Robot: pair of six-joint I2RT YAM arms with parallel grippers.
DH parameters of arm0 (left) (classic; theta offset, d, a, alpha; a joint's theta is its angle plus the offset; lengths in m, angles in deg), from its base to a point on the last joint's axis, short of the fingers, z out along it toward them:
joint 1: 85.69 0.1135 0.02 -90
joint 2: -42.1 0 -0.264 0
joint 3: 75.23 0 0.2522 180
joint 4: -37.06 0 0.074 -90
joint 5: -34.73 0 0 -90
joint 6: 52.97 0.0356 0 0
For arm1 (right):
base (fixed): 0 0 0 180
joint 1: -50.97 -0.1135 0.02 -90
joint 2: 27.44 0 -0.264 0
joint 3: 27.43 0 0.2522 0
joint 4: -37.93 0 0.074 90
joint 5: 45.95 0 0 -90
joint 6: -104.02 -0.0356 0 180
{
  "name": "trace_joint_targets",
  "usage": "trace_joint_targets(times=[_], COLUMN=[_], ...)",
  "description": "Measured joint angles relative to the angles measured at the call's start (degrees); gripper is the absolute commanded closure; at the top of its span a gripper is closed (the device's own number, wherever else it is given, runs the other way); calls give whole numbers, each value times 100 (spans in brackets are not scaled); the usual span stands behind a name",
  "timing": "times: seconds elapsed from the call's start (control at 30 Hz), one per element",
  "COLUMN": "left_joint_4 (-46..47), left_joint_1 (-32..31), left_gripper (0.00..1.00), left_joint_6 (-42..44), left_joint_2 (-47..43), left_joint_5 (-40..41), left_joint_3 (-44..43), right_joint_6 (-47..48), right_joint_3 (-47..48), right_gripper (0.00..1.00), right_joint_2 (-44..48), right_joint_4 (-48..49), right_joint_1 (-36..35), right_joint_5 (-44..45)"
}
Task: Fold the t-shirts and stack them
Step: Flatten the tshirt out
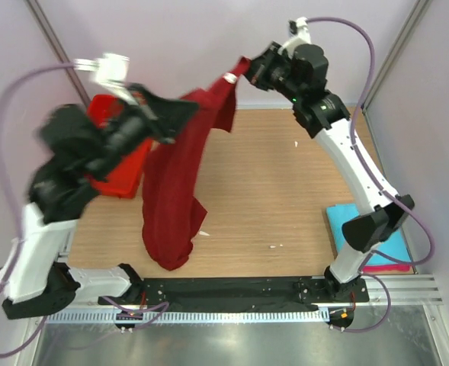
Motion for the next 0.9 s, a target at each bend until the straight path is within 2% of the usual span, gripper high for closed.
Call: trace_joint_targets(times=[0.1, 0.17, 0.3, 0.33, 0.37, 0.4, 0.43, 0.47, 0.5, 0.53, 0.57, 0.63, 0.67, 0.7, 0.77, 0.83, 0.9], left_joint_4=[944, 1298, 1797, 1908, 2017, 2098, 2094, 2105, 2090, 2020, 1980, 1790, 1672, 1537, 1178, 828, 575], left_joint_1=[-317, -673, -1390, -1541, -1659, -1762, -1808, -1862, -1888, -1923, -1943, -1923, -1873, -1768, -1445, -876, -48], left_gripper=[100, 100, 100, 97, 74, 63, 57, 47, 43, 38, 30, 25, 24, 23, 25, 27, 31], left_joint_6=[-516, -793, -1130, -1213, -1268, -1351, -1394, -1502, -1530, -1550, -1537, -1502, -1502, -1493, -1482, -1482, -1478], left_joint_2=[160, 551, 2092, 2439, 2728, 2973, 3077, 3150, 3156, 3154, 3150, 3093, 3005, 2844, 2420, 1829, 1058], left_joint_5=[-289, -356, -505, -577, -645, -728, -859, -984, -1060, -1154, -1222, -1314, -1322, -1346, -1344, -1314, -1244], left_joint_3=[1797, 2693, 3547, 3659, 3755, 3823, 3832, 3836, 3821, 3733, 3609, 3331, 3250, 3230, 3300, 3501, 3945], right_joint_6=[208, 417, 763, 887, 992, 1147, 1246, 1357, 1451, 1504, 1574, 1657, 1705, 1725, 1805, 1821, 1845], right_joint_3=[-1296, -2037, -2916, -2986, -3005, -2999, -2977, -2896, -2769, -2669, -2524, -2385, -2352, -2341, -2341, -2341, -2371], right_gripper=[99, 99, 98, 98, 98, 98, 98, 96, 93, 84, 61, 45, 33, 28, 27, 19, 18], right_joint_2=[492, 575, 315, 157, 20, -166, -295, -461, -640, -776, -951, -1150, -1215, -1250, -1266, -1261, -1213], right_joint_4=[-81, -236, -776, -1014, -1224, -1532, -1709, -1932, -2159, -2306, -2503, -2789, -2951, -3108, -3401, -3602, -3713], right_joint_1=[691, 1141, 1878, 2063, 2184, 2330, 2411, 2492, 2546, 2566, 2577, 2555, 2540, 2533, 2507, 2492, 2492], right_joint_5=[-68, -72, -275, -354, -389, -417, -378, -304, -234, -179, -96, 76, 199, 358, 706, 1058, 1432])
